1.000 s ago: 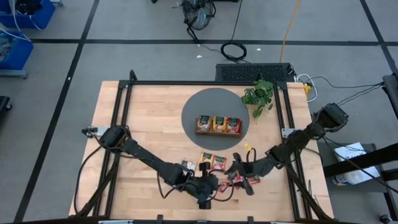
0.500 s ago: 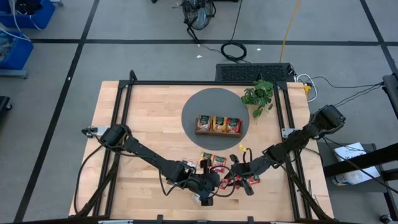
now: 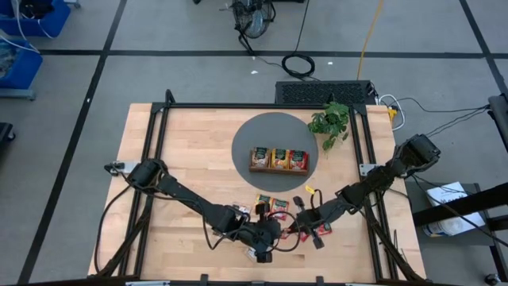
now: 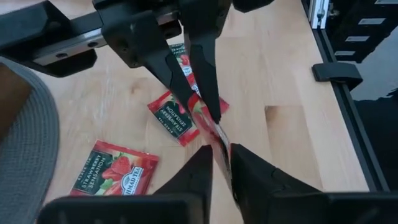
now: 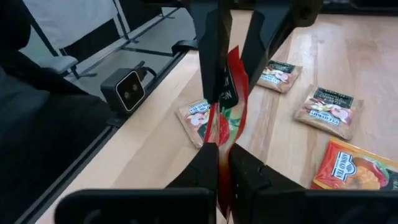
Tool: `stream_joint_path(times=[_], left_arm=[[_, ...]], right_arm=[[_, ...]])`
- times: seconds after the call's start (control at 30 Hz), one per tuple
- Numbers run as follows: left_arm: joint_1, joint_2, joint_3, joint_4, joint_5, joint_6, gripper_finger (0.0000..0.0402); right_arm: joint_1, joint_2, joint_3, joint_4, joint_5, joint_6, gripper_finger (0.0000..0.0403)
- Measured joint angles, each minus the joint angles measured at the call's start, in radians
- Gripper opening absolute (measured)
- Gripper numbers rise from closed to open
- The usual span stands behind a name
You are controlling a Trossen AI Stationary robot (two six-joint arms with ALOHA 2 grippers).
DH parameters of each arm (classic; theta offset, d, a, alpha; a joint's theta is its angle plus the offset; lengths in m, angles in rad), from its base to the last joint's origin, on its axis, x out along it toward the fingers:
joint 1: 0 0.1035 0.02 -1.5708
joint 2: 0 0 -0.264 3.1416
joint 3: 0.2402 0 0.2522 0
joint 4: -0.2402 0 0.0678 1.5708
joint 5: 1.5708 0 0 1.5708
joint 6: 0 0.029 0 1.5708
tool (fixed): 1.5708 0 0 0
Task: Pick & Place Tea
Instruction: Put the red tea bag into the right section of the wooden organizer
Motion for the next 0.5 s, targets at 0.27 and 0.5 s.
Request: stream_joint_path(times=[0.27, 0.5], left_arm=[[-0.009, -0.03, 0.0, -0.053, -0.156, 0.053, 0.0141], [-0.011, -0.032, -0.001, 0.007, -0.287, 0.033, 0.0208]], right_arm=[[0.026, 0.0, -0.272, 0.474, 0.164, 0.003, 0.0005], [0.19, 0.002, -0.328, 0.588, 0.426, -0.078, 0.0005]])
